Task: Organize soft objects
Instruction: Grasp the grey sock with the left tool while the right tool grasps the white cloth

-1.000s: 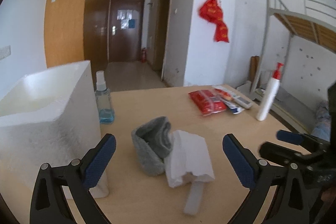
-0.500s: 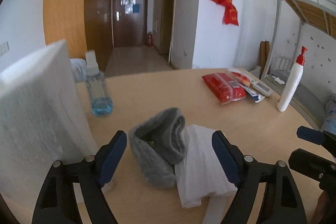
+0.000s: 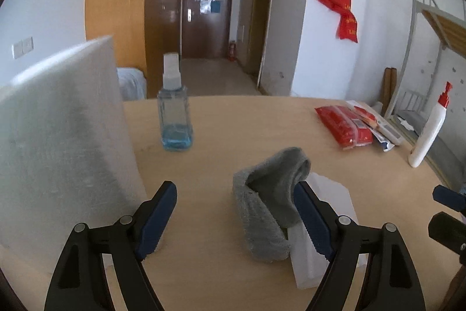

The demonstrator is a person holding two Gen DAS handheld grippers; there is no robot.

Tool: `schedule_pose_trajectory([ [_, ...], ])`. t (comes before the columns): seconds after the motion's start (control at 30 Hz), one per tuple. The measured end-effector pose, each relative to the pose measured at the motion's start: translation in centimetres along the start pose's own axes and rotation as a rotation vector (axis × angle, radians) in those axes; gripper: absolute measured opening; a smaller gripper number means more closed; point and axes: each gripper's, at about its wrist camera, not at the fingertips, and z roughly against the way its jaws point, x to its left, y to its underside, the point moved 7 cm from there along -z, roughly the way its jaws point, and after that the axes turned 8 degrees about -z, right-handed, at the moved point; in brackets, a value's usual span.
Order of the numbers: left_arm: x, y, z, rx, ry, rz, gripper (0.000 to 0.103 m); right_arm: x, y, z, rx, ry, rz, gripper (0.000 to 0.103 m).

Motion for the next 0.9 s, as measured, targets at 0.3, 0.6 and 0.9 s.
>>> schedule_pose_trajectory([
  [0.3, -1.3, 0.7, -1.9, 0.076, 0.073, -0.030, 0.062, 0.7, 0.1, -1.1, 0.022, 0.006, 0.020, 0.103],
  [0.6, -1.1, 1.2, -3.0, 0.122, 0.114, -0.004, 0.028, 1.0, 0.2, -2.1, 0.043, 0.013, 0.031, 0.103],
  [0.9, -0.1, 1.1, -2.0, 0.087, 0.108, 0.023, 0.007, 1.5, 0.3, -3.9, 0.087, 0.018, 0.039, 0.103],
])
